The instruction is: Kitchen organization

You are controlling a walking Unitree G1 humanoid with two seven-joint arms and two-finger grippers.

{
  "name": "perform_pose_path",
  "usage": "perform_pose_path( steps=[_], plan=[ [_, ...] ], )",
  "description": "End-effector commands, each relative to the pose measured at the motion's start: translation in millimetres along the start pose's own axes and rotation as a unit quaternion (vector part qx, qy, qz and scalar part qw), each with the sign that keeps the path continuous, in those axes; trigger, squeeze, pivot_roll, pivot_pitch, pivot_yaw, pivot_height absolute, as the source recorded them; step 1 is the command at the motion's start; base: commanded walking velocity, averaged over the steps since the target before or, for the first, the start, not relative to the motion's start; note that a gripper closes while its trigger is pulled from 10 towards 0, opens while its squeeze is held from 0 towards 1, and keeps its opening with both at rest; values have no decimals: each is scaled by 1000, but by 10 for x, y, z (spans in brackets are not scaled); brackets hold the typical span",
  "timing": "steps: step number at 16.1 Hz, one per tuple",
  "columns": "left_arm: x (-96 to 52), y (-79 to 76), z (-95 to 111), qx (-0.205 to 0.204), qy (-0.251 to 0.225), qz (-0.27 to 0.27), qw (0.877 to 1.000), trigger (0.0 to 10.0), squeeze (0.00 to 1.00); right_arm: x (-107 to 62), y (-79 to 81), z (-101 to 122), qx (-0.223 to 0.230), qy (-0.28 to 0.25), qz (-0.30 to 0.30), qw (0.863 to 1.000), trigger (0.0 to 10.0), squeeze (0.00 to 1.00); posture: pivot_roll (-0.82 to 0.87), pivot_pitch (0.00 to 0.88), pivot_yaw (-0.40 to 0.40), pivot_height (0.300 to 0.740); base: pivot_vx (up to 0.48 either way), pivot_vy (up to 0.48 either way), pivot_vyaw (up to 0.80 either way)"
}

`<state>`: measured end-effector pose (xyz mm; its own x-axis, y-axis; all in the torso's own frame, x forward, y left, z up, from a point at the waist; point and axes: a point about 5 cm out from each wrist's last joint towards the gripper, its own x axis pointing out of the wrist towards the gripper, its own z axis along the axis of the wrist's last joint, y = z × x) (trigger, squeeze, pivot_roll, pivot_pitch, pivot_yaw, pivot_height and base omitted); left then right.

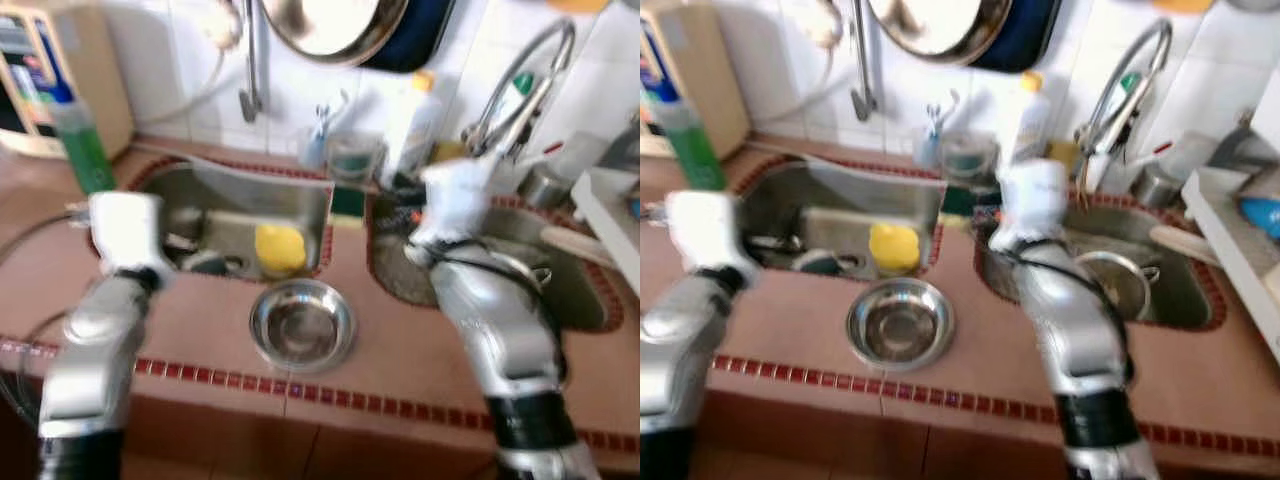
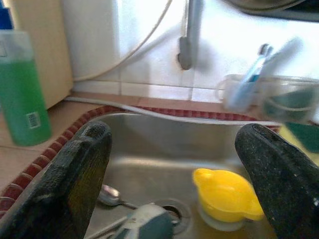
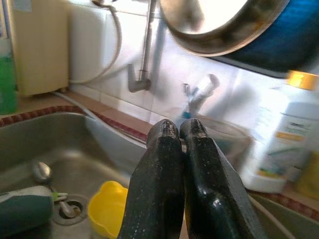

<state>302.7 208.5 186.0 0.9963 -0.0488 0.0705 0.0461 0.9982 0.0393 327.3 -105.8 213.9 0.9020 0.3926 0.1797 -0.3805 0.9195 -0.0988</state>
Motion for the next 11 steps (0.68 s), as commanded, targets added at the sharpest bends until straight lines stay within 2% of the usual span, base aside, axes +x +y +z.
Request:
perform_pose_path(
  steps=[1, 4, 5, 11],
  plan=[
    [14, -88, 29, -4, -4, -13, 1000, 10000, 0, -28, -91, 74, -19, -15, -9, 1000, 10000, 0, 20, 36, -59, 740, 330, 0, 0],
    [9, -70, 22, -15, -2, -8, 1000, 10000, 0, -30, -74, 78, -21, -16, -4, 1000, 10000, 0, 21, 41, -60, 740, 379, 0, 0],
    [5, -62, 23, -18, -1, -7, 1000, 10000, 0, -30, -67, 78, -20, -17, -3, 1000, 10000, 0, 20, 42, -60, 740, 341, 330, 0],
    [2, -71, 10, -28, 6, -9, 1000, 10000, 0, -33, -60, 80, -18, -18, -2, 1000, 10000, 0, 17, 51, -53, 740, 0, 422, 0]
  ],
)
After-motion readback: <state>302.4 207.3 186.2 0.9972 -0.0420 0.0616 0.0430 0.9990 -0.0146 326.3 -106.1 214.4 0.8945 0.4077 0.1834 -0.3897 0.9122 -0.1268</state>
